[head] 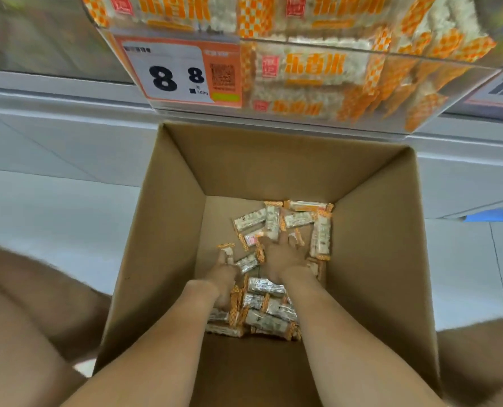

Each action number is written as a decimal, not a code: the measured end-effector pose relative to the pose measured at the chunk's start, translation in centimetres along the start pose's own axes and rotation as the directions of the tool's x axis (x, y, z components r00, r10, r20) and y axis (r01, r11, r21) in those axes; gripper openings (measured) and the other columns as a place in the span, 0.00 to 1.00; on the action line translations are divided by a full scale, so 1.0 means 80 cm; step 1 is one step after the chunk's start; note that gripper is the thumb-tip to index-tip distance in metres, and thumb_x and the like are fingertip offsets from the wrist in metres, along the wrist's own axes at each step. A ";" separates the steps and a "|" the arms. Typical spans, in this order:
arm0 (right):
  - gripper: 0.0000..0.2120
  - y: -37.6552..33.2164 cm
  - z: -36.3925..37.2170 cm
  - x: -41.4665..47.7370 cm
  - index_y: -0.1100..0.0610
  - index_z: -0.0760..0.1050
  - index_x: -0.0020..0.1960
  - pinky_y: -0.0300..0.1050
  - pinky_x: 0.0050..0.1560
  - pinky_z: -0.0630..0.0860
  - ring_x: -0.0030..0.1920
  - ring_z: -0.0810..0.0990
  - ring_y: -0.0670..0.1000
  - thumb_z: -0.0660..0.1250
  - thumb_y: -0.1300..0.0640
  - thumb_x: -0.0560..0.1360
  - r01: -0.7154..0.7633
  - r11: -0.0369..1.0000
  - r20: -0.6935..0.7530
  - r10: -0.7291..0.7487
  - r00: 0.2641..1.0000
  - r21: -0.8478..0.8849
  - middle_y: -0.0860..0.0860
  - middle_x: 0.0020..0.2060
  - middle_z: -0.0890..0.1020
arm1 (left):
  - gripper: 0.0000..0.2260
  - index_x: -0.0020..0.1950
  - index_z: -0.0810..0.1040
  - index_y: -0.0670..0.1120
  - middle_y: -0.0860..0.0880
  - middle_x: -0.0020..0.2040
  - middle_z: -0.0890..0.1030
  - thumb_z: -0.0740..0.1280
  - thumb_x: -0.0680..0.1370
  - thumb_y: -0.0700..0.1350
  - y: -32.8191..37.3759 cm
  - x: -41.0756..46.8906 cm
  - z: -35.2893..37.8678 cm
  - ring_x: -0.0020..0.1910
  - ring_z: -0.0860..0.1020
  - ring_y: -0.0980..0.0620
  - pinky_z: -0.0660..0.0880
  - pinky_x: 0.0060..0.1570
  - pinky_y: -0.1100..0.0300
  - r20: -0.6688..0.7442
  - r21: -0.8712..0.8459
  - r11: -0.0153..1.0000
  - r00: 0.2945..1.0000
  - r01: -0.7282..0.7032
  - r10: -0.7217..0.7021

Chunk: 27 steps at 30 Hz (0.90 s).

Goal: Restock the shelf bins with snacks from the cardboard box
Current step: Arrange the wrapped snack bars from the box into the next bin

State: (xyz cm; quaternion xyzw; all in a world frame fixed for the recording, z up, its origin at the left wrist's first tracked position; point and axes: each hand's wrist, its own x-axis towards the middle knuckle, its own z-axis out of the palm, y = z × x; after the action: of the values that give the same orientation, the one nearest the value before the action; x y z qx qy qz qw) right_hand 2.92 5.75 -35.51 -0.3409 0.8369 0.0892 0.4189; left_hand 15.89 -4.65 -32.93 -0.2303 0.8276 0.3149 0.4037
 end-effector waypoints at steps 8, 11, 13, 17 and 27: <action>0.10 0.036 -0.031 -0.029 0.50 0.63 0.64 0.54 0.40 0.76 0.38 0.78 0.54 0.62 0.53 0.85 0.161 0.813 -0.424 0.113 0.898 0.559 0.51 0.40 0.79 | 0.15 0.61 0.71 0.50 0.49 0.56 0.76 0.62 0.81 0.31 0.000 -0.004 -0.018 0.51 0.76 0.49 0.74 0.49 0.53 -0.490 -0.371 0.929 0.850 0.000 -0.195; 0.18 0.045 -0.055 -0.051 0.51 0.65 0.72 0.50 0.41 0.77 0.41 0.82 0.56 0.64 0.56 0.84 0.224 0.647 -0.400 0.137 0.906 0.729 0.47 0.42 0.78 | 0.07 0.62 0.73 0.49 0.46 0.51 0.80 0.64 0.85 0.40 0.013 -0.019 -0.045 0.46 0.76 0.49 0.70 0.47 0.54 -0.631 -0.599 0.786 0.694 -0.153 -0.346; 0.15 0.046 -0.071 -0.064 0.56 0.74 0.70 0.44 0.37 0.75 0.39 0.81 0.54 0.66 0.57 0.83 0.206 0.598 -0.372 0.167 0.913 0.775 0.47 0.40 0.80 | 0.05 0.58 0.77 0.51 0.47 0.51 0.83 0.67 0.83 0.43 0.018 -0.032 -0.063 0.50 0.80 0.45 0.74 0.50 0.54 -0.648 -0.667 0.698 0.665 -0.261 -0.370; 0.11 0.042 -0.107 -0.105 0.53 0.80 0.54 0.50 0.46 0.82 0.44 0.85 0.57 0.74 0.62 0.74 0.265 0.426 -0.352 0.138 0.926 0.865 0.55 0.44 0.86 | 0.06 0.55 0.83 0.52 0.47 0.49 0.85 0.68 0.83 0.42 0.037 -0.069 -0.098 0.40 0.81 0.52 0.78 0.46 0.55 -0.632 -0.724 0.532 0.732 -0.439 -0.255; 0.33 0.011 -0.234 -0.242 0.38 0.66 0.68 0.54 0.36 0.80 0.31 0.80 0.56 0.74 0.64 0.75 0.594 0.475 -0.521 -0.291 0.802 0.650 0.57 0.32 0.80 | 0.04 0.55 0.84 0.50 0.46 0.50 0.84 0.73 0.81 0.46 0.097 -0.202 -0.213 0.43 0.86 0.48 0.86 0.42 0.50 -0.585 -0.369 0.781 0.779 -0.503 0.225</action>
State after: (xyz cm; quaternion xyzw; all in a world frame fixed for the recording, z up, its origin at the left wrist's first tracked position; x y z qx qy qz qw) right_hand -1.53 7.87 -9.01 -0.3380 0.7257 -0.4620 0.3818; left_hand 11.24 -9.28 -9.12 -0.2316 0.8201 0.5227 0.0226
